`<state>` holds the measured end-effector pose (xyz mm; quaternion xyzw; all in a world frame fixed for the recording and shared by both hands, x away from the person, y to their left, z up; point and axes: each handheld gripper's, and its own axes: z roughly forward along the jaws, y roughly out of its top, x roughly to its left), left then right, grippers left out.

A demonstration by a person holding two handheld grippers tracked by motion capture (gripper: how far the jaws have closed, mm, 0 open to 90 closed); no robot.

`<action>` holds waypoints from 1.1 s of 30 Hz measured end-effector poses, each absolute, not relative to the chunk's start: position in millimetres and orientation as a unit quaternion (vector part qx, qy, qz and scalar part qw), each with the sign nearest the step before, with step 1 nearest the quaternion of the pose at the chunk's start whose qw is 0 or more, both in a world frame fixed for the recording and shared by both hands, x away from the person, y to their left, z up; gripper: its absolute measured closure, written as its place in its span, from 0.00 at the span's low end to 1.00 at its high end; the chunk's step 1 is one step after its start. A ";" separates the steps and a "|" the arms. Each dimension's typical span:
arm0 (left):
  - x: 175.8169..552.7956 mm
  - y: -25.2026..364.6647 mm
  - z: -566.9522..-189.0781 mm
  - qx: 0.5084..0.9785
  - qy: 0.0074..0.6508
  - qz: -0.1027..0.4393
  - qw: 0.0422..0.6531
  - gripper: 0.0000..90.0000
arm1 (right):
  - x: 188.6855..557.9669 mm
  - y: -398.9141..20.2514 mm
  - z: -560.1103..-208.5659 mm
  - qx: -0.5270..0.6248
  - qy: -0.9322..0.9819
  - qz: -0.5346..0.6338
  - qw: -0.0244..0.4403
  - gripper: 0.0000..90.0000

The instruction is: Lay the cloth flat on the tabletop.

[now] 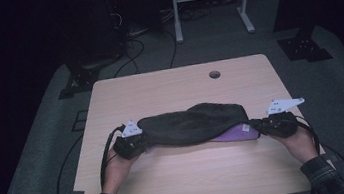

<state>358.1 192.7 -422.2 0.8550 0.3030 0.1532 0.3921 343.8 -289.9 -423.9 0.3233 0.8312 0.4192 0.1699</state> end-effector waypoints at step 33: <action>255.3 258.5 -401.8 0.820 0.324 0.124 0.456 0.96 | 241.1 -270.4 -398.2 0.236 0.842 0.467 0.135 0.95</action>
